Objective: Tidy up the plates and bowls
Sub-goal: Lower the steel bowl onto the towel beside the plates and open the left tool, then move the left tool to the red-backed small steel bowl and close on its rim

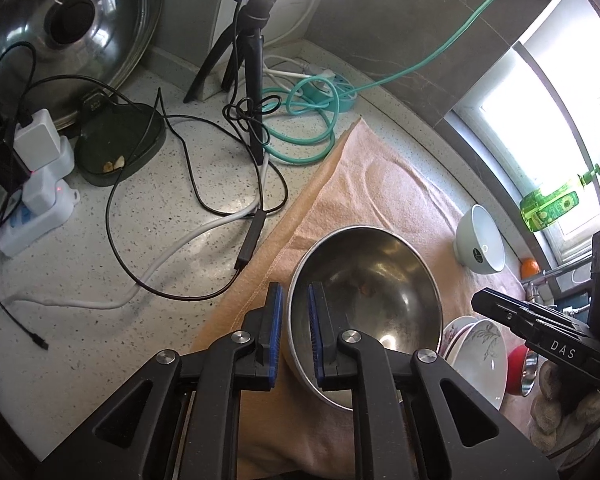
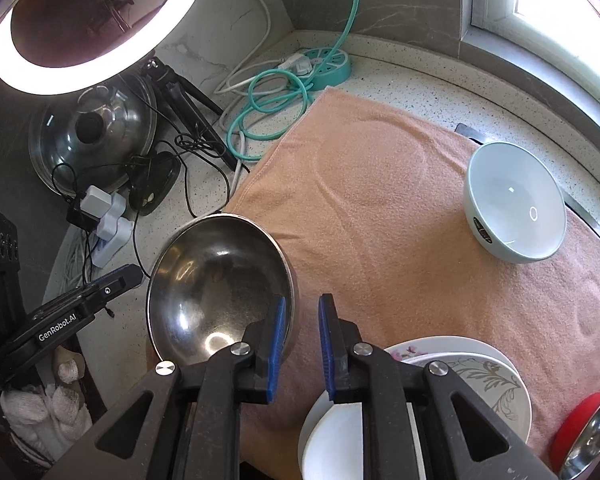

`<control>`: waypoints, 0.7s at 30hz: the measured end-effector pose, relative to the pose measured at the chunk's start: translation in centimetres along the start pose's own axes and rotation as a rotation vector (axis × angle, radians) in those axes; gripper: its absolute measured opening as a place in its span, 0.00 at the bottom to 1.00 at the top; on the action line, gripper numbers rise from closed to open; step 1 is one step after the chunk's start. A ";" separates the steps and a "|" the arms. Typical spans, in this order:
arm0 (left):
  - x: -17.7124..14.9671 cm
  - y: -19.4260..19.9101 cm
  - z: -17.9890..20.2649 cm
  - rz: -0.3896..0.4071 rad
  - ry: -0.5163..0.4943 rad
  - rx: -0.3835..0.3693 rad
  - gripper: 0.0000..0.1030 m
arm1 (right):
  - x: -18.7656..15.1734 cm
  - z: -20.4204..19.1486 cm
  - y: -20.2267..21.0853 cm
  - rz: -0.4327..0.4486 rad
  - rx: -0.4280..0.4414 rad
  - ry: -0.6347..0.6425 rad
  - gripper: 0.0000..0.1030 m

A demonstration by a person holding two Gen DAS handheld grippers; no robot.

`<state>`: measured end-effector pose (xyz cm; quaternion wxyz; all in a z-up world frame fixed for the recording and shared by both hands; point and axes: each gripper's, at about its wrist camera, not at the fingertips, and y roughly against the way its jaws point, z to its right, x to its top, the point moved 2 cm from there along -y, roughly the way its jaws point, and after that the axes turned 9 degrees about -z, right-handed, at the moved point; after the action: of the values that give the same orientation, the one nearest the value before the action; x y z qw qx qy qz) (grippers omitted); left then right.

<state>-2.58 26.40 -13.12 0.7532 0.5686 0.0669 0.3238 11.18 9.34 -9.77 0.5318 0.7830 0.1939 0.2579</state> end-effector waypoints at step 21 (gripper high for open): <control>-2.3 1.6 12.0 0.008 -0.257 -0.142 0.11 | -9.5 9.2 11.5 0.258 -0.045 -0.148 0.15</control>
<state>0.63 15.56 -8.19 0.7926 0.5510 -0.0555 0.2553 9.64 -7.02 -3.67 0.5246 0.8061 0.0462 0.2699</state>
